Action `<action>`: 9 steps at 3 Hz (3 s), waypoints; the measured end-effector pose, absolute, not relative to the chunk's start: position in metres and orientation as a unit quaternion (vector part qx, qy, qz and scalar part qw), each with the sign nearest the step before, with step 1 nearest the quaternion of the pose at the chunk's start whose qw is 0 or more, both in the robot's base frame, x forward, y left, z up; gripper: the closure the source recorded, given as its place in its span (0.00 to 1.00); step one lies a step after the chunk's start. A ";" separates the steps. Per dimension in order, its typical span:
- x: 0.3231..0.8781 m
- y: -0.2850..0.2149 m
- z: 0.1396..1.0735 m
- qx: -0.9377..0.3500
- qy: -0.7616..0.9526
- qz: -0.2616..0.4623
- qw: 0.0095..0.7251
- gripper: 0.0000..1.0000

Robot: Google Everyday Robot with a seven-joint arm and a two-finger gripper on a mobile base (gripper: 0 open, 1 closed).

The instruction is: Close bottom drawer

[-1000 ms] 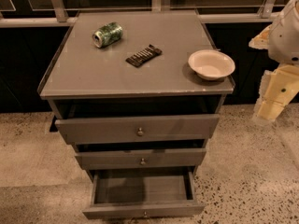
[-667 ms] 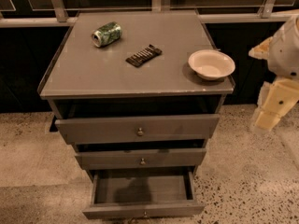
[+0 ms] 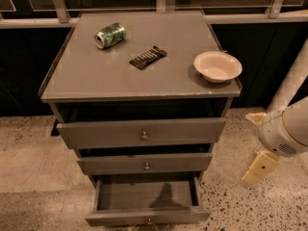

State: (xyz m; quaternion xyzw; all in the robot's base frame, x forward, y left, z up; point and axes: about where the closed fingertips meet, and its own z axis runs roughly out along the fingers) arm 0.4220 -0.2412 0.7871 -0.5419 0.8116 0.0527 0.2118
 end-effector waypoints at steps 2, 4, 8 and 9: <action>0.411 -0.245 0.759 -0.522 0.824 0.085 0.203 0.00; 0.386 -0.252 0.606 -0.432 0.868 0.174 0.172 0.00; 0.370 -0.236 0.497 -0.394 0.881 0.228 0.125 0.42; 0.370 -0.236 0.497 -0.394 0.881 0.228 0.125 0.66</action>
Offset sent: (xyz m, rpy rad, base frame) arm -0.0241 -0.0093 -0.0663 0.1210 0.1334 -0.0764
